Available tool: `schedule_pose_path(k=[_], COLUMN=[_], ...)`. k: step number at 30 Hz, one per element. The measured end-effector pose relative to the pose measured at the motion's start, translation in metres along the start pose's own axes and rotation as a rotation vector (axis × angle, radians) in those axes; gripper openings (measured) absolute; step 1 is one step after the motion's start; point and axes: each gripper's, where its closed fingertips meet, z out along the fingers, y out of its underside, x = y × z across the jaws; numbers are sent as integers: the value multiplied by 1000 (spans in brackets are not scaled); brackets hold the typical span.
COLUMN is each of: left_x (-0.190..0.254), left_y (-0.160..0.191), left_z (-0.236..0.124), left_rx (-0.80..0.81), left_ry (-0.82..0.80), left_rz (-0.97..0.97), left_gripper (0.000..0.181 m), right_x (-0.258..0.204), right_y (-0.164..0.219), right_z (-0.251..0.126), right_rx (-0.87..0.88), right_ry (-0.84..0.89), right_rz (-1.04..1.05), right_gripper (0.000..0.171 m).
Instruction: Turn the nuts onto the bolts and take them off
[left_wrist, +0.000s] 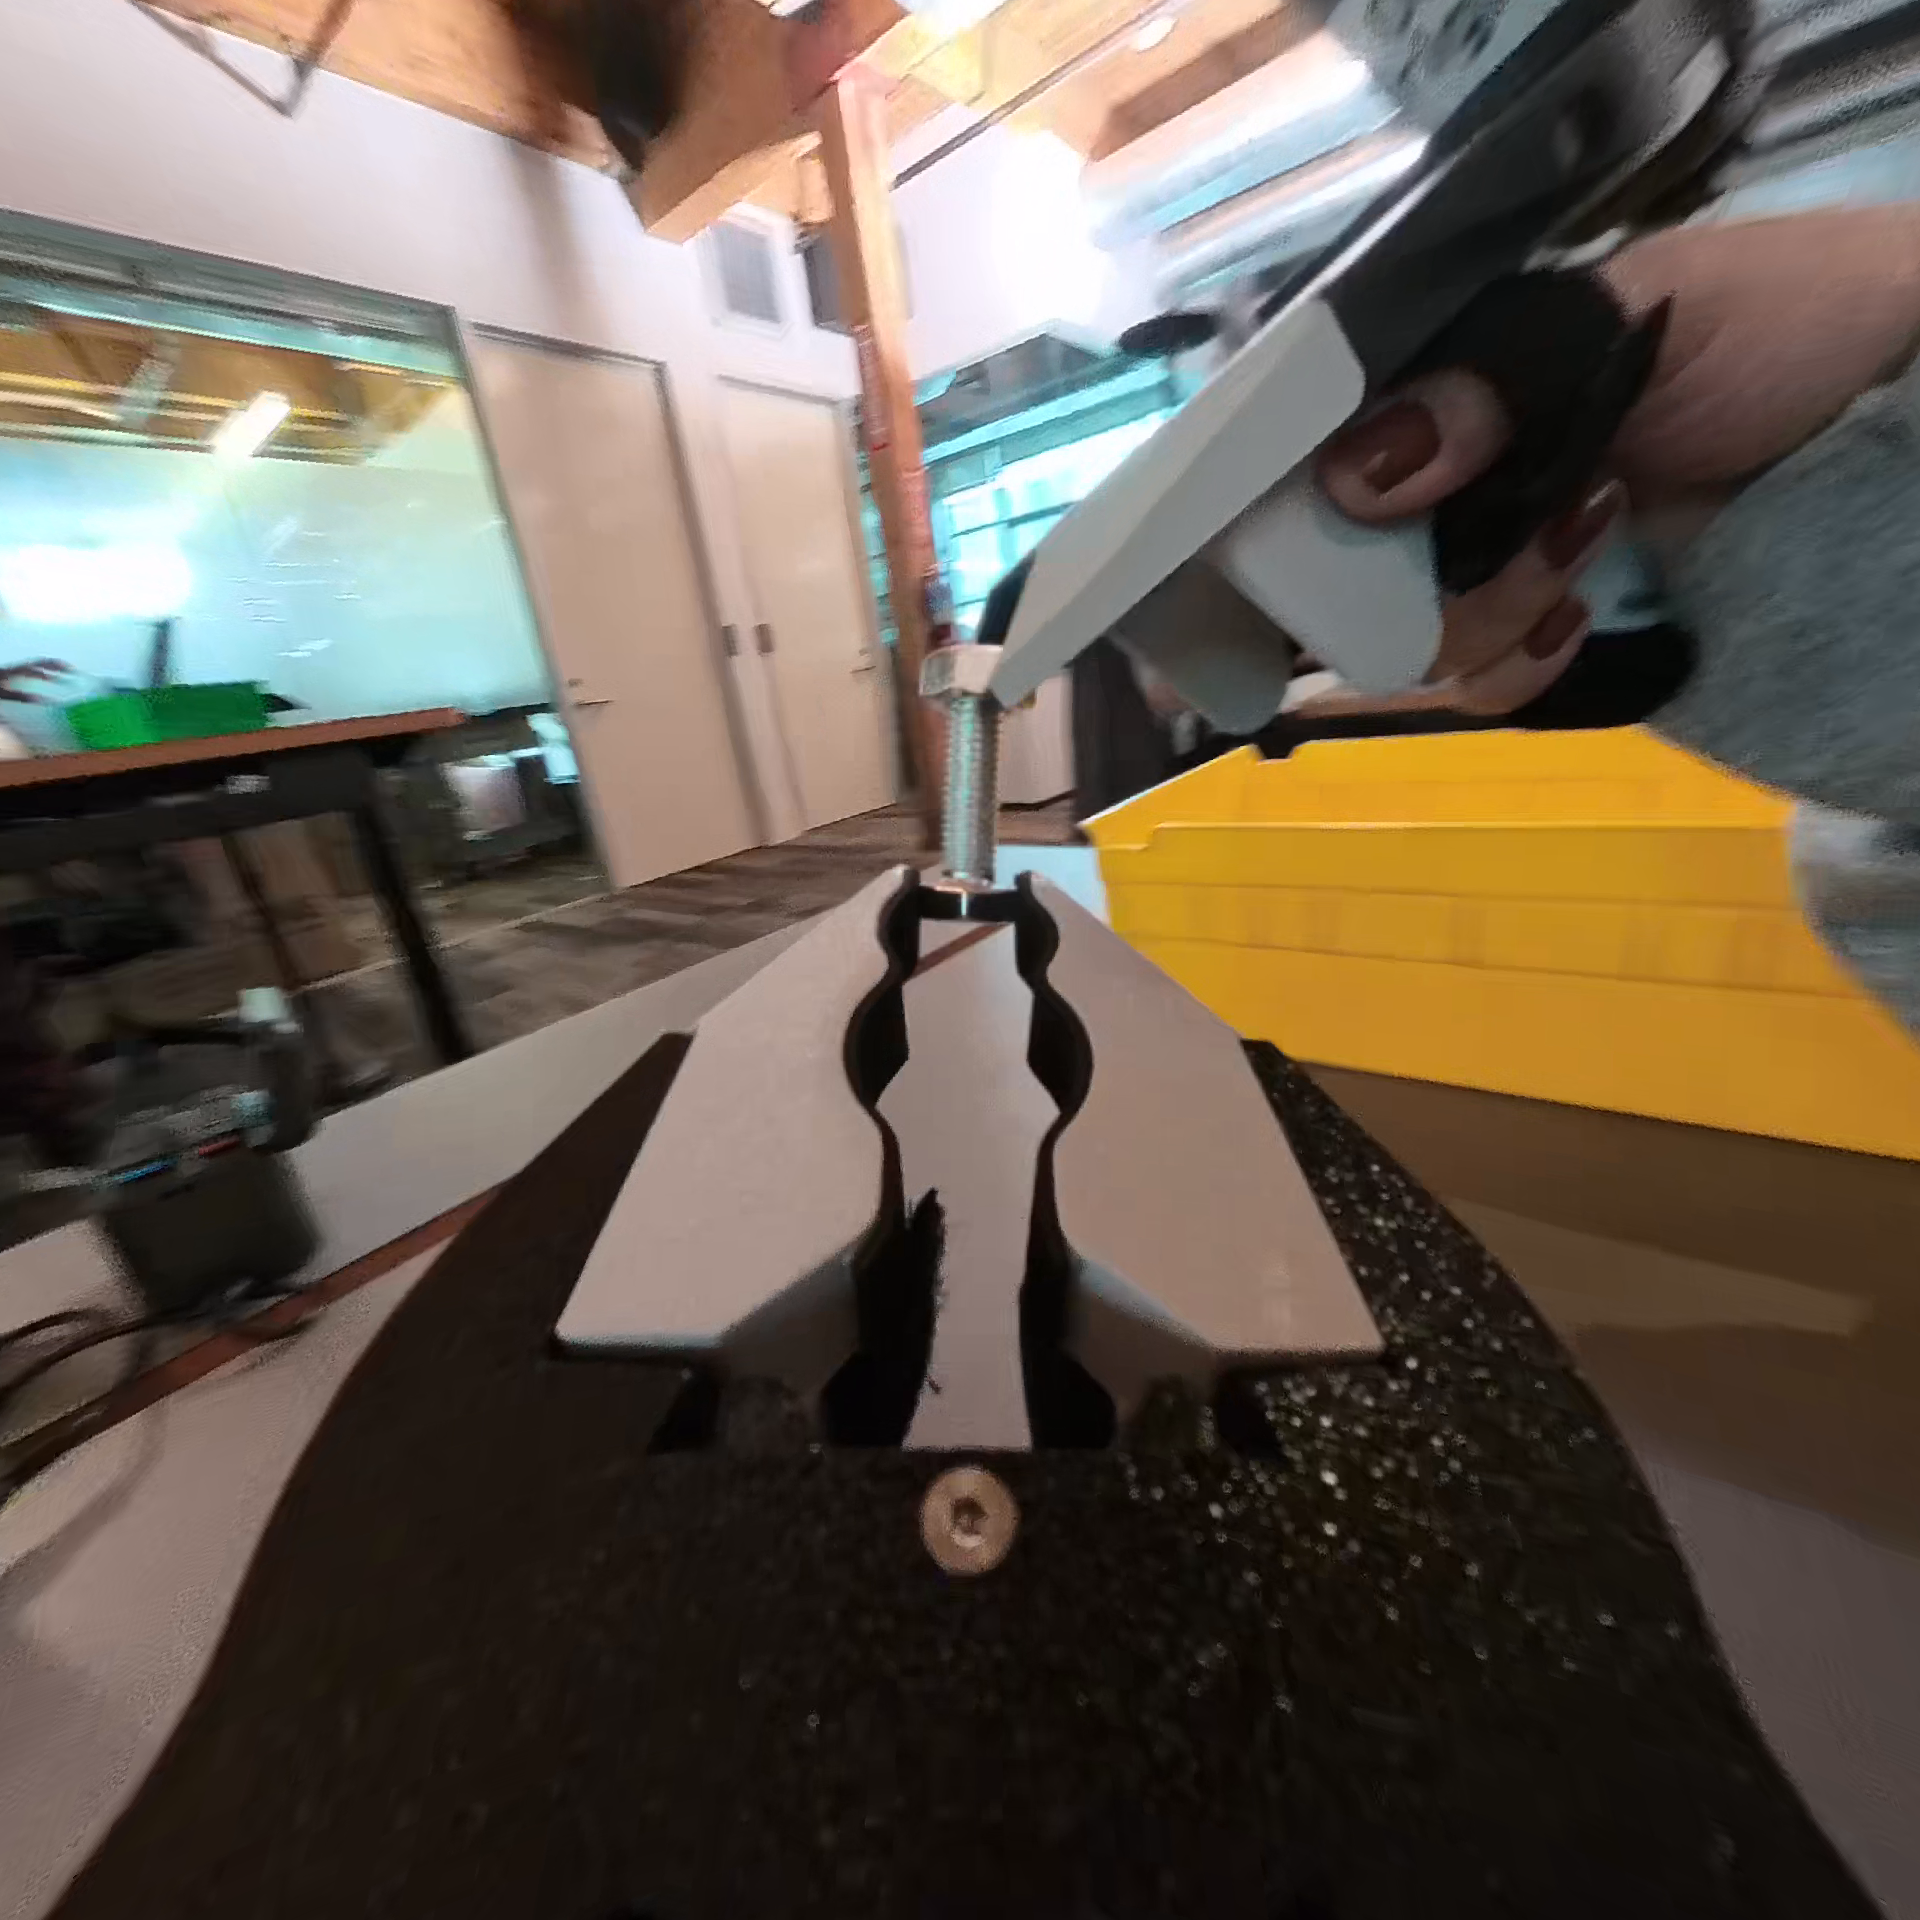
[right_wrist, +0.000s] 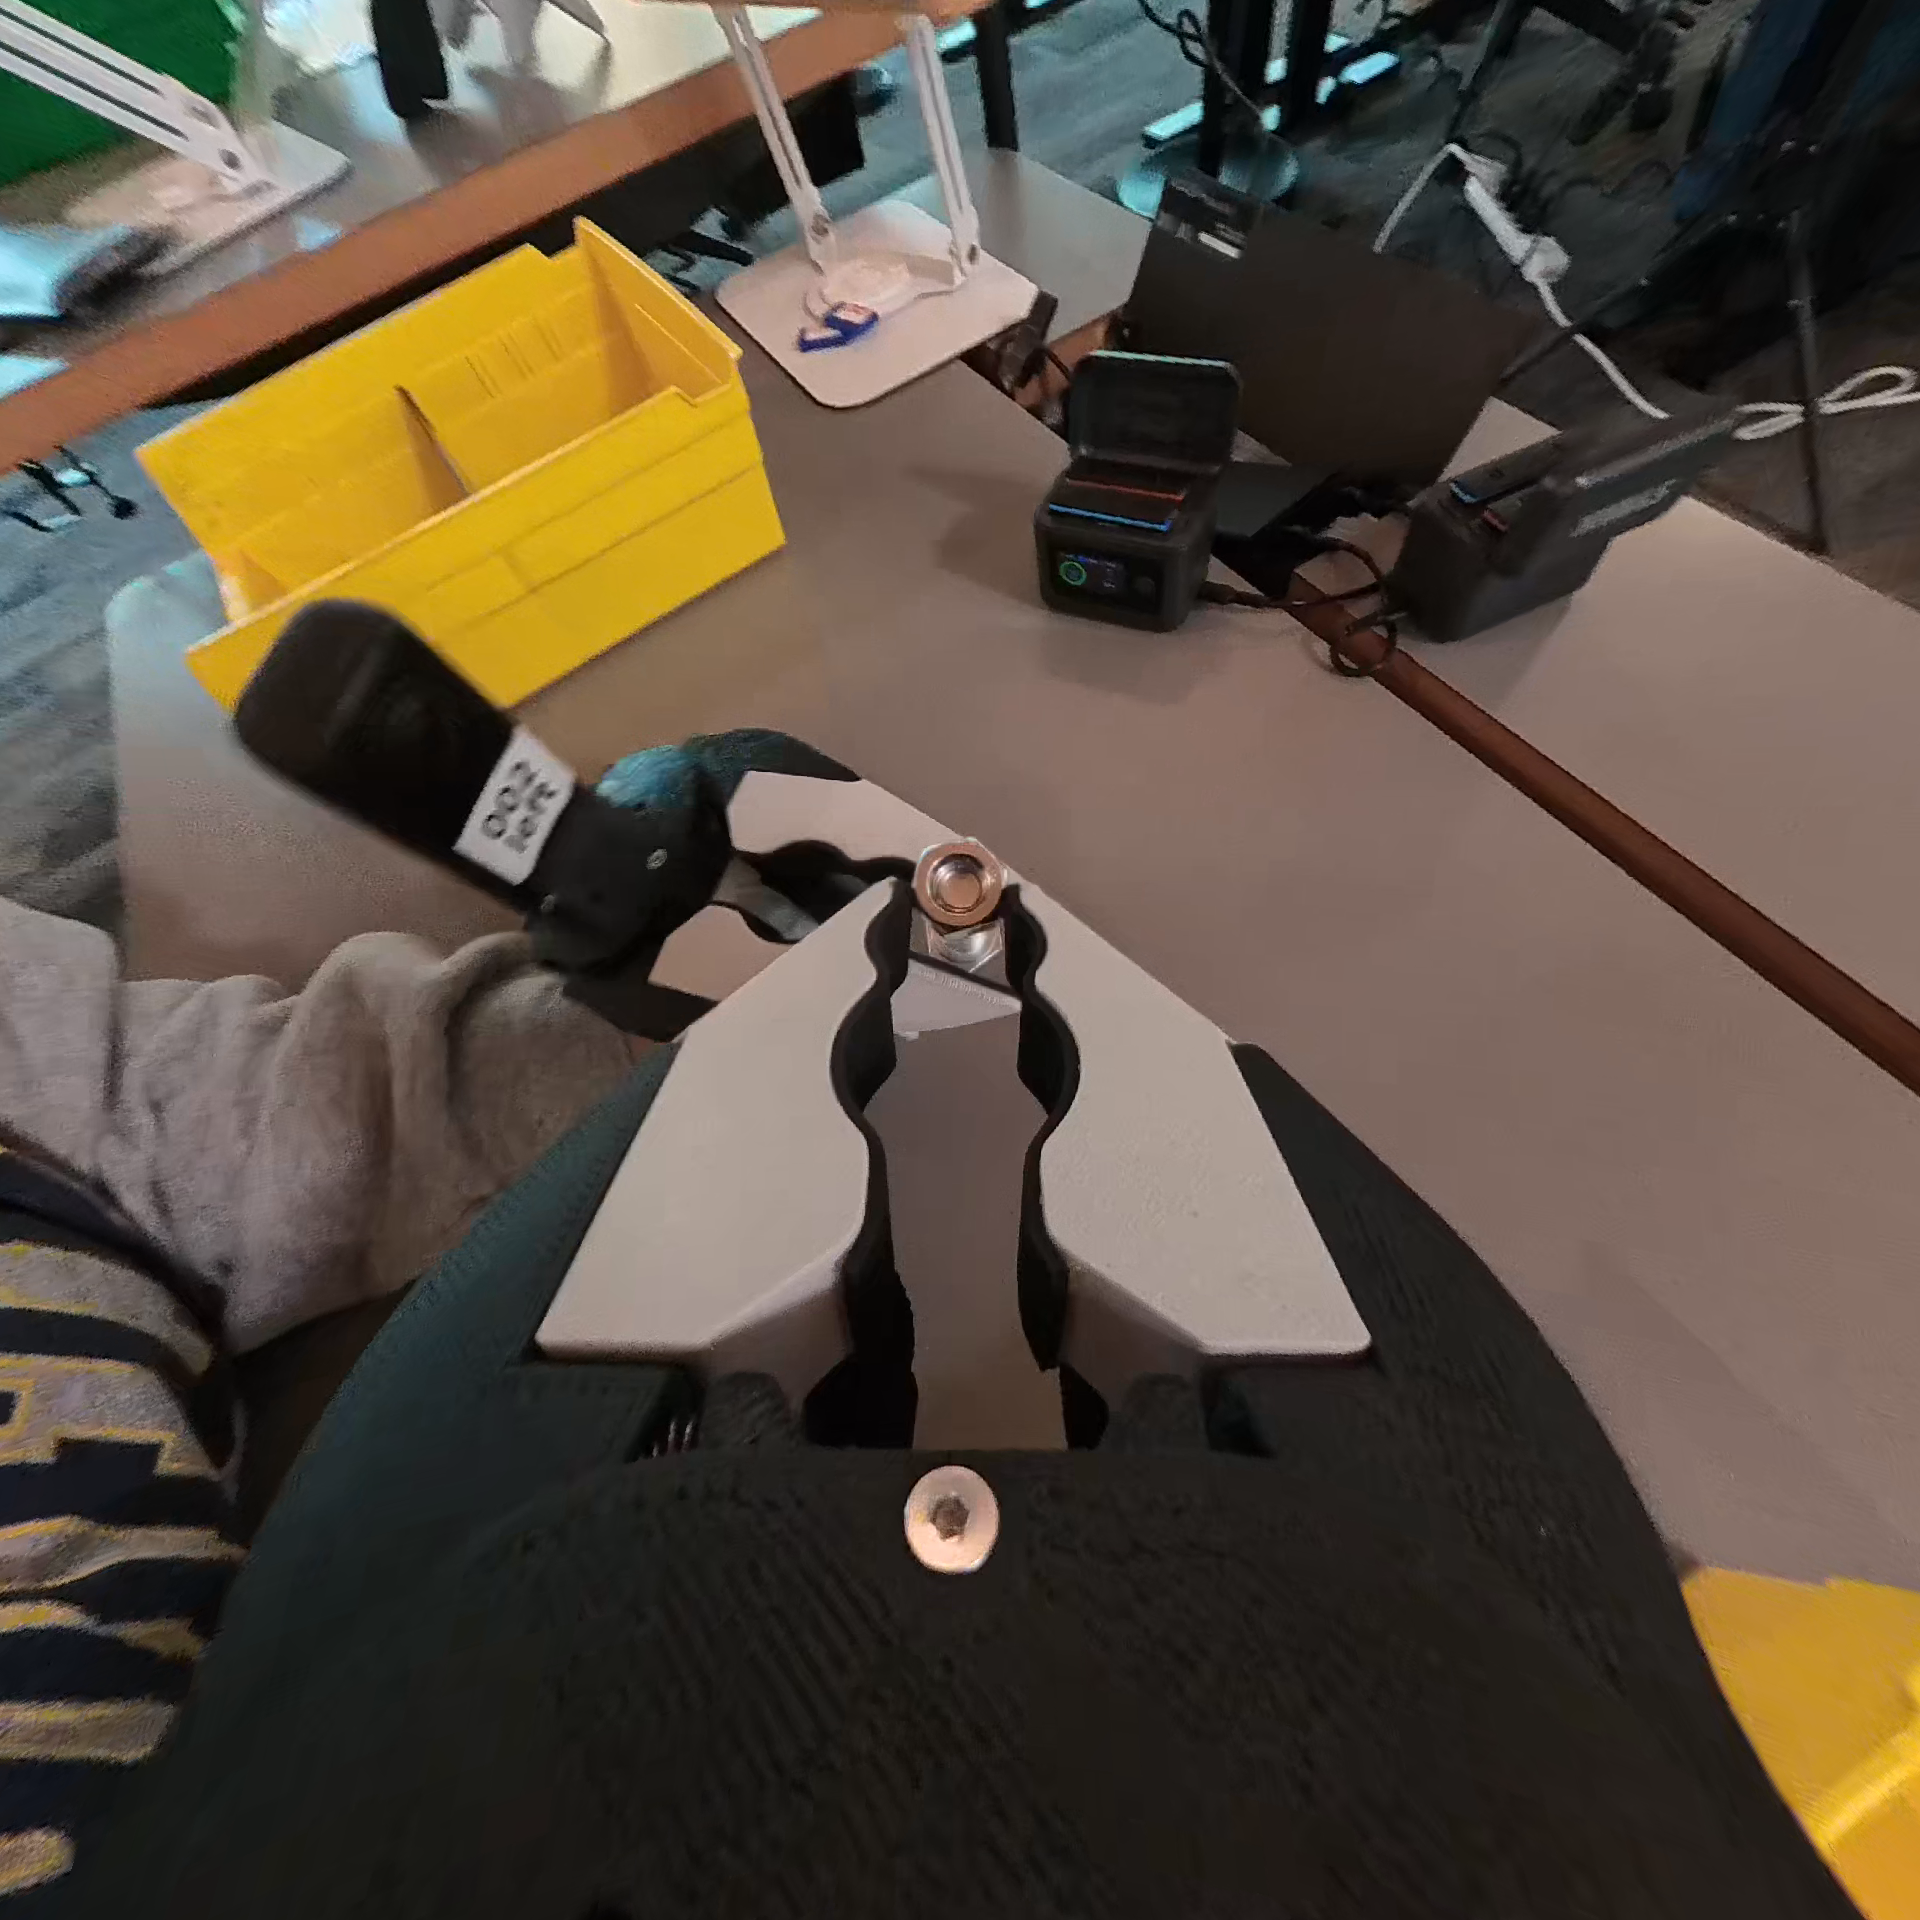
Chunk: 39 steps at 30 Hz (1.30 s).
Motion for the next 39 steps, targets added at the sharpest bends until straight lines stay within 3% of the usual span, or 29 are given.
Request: schedule_pose_path(k=[4,13,26,30,33,36,37,39], left_x=[7,3,-1,-6,-10,-6,-3,4], left_y=[-6,1,0,-1,-9,-32,-41,-53], left_z=[-5,-4,-4,-5,-8,-16,-20,-27], left_rx=[25,-31,-15,-5,49,169,207,252], left_ry=[141,102,94,80,90,209,278,416], left_rz=[-74,4,-56,-80,-164,-321,-380,-474], left_gripper=[15,16,16,16,15,16,16,16], right_x=[-7,-1,1,2,4,-22,-35,-52], right_y=[-1,4,7,1,-13,-44,-54,-66], right_z=[-2,1,5,5,5,5,2,-5], right_rx=[12,-32,-59,-33,50,268,360,492], right_ry=[-50,14,41,64,83,-59,-133,-254], right_rz=[-1,1,-2,-9,-57,-176,-203,-209], right_gripper=[16,16,17,38,63,80,79,56])
